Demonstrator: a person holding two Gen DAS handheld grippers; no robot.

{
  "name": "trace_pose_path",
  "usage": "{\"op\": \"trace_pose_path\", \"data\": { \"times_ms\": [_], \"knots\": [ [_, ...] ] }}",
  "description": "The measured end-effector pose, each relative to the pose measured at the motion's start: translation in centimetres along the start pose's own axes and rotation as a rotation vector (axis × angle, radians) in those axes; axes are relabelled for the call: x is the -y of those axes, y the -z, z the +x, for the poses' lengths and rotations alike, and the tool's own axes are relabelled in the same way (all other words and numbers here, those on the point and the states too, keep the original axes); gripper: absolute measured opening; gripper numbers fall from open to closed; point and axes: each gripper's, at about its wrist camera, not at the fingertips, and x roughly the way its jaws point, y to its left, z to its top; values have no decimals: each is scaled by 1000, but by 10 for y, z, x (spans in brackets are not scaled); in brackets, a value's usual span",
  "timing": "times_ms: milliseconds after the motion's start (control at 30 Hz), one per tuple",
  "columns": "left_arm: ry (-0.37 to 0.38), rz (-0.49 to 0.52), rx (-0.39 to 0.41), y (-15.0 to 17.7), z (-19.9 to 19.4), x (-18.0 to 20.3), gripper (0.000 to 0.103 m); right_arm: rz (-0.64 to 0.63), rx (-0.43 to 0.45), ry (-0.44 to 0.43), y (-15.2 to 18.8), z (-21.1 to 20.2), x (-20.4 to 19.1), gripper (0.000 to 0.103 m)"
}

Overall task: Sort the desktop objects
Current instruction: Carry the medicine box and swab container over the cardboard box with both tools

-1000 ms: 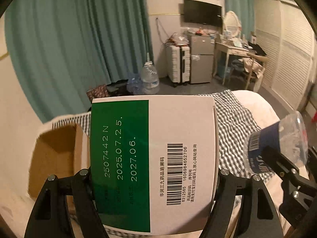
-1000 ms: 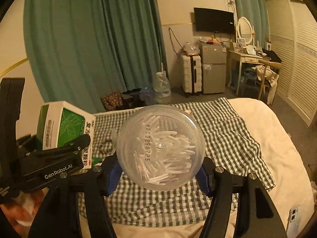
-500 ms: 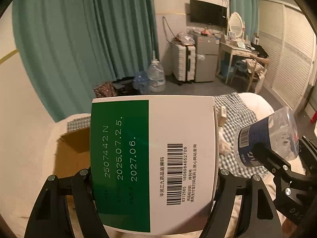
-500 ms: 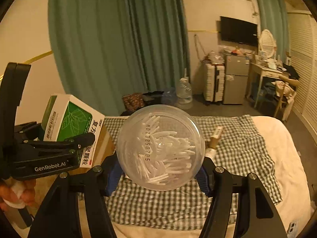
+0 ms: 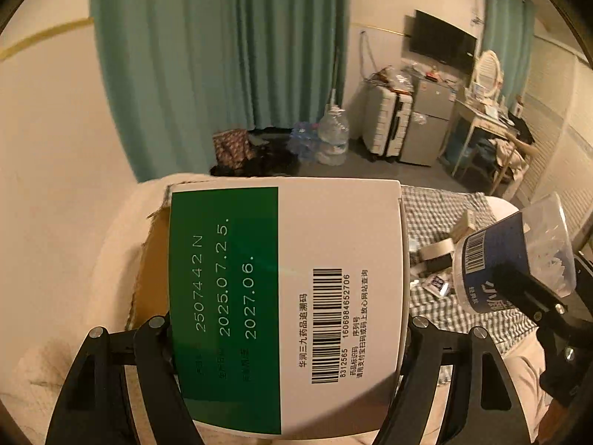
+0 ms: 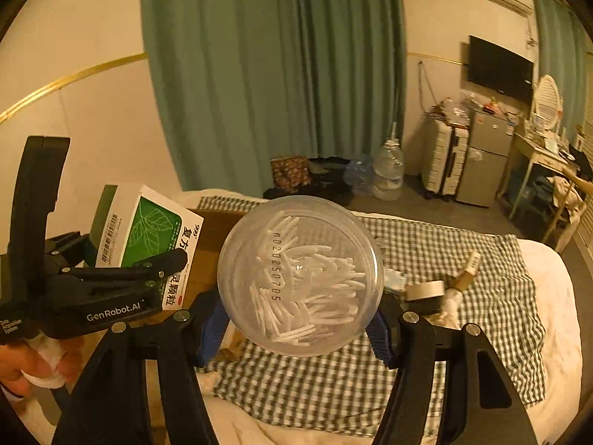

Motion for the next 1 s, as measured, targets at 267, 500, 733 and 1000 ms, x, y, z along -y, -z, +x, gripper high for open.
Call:
{"op": "trace_pose_path", "data": {
  "times_ms": [267,500,733,1000],
  "knots": [
    [-15,-65,21,6,8,-57,79,-50,-30,-35,-12,36,-52,63],
    [-44,-118,4,13,25,-92,79,-96,-57,-54,-12,61,-90,63],
    [-95,-164,14,17,37,-122,79,-133,-101,-85,-10,86,-116,63],
    [-133,-153,7,31,60,-137,79,-122,-171,-114,-3,131,-132,63]
  ]
}}
